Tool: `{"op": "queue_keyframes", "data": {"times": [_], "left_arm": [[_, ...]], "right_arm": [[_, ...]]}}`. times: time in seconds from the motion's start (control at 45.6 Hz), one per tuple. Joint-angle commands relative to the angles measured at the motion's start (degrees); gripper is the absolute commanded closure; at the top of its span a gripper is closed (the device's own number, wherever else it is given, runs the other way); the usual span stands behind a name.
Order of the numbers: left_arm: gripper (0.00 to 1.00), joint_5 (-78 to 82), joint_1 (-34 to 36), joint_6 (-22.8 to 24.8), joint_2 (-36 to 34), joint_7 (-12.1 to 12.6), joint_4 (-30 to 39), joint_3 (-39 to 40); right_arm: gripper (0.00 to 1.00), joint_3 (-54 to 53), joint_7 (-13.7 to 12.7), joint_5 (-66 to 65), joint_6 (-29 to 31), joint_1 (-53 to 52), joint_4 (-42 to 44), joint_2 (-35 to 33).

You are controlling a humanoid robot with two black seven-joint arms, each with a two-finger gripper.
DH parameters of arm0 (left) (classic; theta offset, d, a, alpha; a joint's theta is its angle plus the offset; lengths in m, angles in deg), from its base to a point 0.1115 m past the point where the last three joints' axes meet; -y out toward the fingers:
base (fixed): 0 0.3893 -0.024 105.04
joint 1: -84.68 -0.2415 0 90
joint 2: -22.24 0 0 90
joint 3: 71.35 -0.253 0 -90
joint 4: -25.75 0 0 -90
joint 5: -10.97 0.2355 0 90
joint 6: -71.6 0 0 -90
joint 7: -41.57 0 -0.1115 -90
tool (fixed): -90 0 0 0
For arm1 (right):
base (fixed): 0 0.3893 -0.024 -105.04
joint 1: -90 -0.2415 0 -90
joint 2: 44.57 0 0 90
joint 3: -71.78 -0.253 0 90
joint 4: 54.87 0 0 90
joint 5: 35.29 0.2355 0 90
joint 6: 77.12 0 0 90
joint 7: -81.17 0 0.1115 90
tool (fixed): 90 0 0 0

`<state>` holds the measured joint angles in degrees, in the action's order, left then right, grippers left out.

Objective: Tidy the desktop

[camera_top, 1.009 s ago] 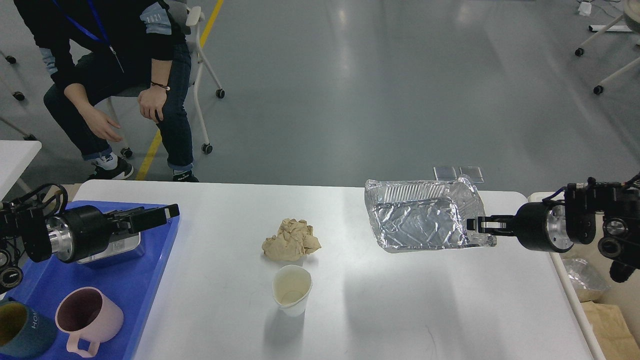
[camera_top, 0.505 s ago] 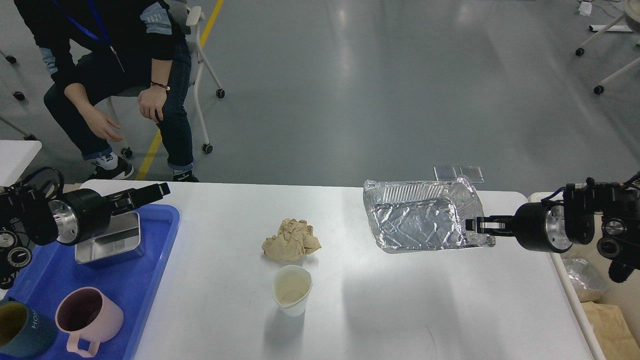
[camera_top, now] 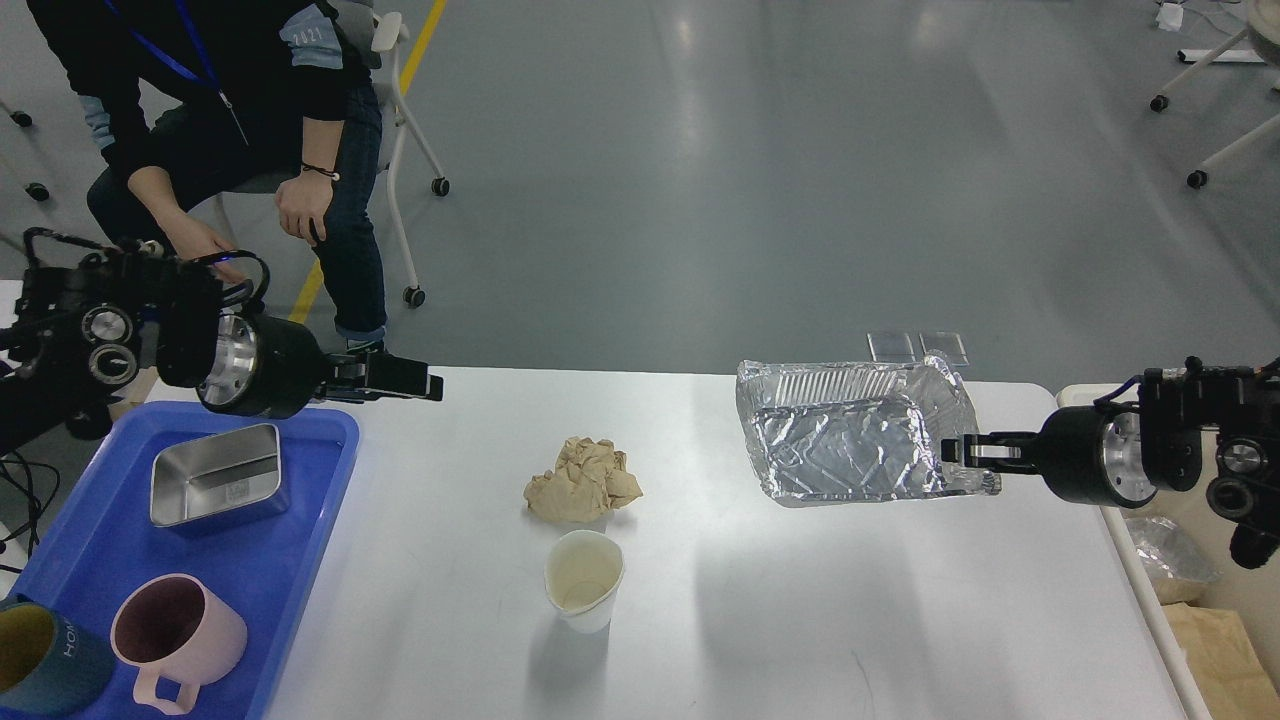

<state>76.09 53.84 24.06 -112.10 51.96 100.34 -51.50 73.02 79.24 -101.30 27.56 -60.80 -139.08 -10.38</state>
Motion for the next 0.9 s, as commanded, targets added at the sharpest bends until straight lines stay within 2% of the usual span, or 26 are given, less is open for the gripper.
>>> {"op": "queue_keyframes", "data": {"times": [0.0,0.088,0.132,0.329,0.614,0.768,0.878], "left_arm": [[0.00,0.36,2.53,2.80,6.97,6.56,-3.75,-0.08],[0.00,0.27,2.80,2.72,12.85,13.50,-6.29,-0.69],[0.00,0.27,2.63,2.45,15.40,15.36,-8.14,-1.30],[0.00,0.45,2.10,1.75,23.41,16.42,-10.78,-4.91],[0.00,-2.54,1.83,2.45,25.96,16.86,-11.84,-5.09],[0.00,-6.32,2.27,3.77,25.35,20.11,-11.58,-5.09],[0.00,-7.99,2.88,6.75,25.26,20.90,-11.40,-5.09]], "right_arm": [[1.00,-0.02,0.09,0.00,0.00,0.15,-0.25,-0.70],[1.00,-0.02,0.00,0.00,0.00,0.15,-0.34,-0.79],[1.00,-0.10,0.09,0.00,0.00,0.15,-0.34,-0.79],[1.00,-1.42,0.00,0.00,0.00,0.06,-0.34,-0.70],[1.00,-1.51,0.00,0.00,0.00,0.42,-0.25,-0.70],[1.00,-1.42,0.00,0.00,0.00,0.59,-0.16,-0.70],[1.00,-1.42,0.00,0.00,0.00,0.59,-0.08,-0.62]]}}
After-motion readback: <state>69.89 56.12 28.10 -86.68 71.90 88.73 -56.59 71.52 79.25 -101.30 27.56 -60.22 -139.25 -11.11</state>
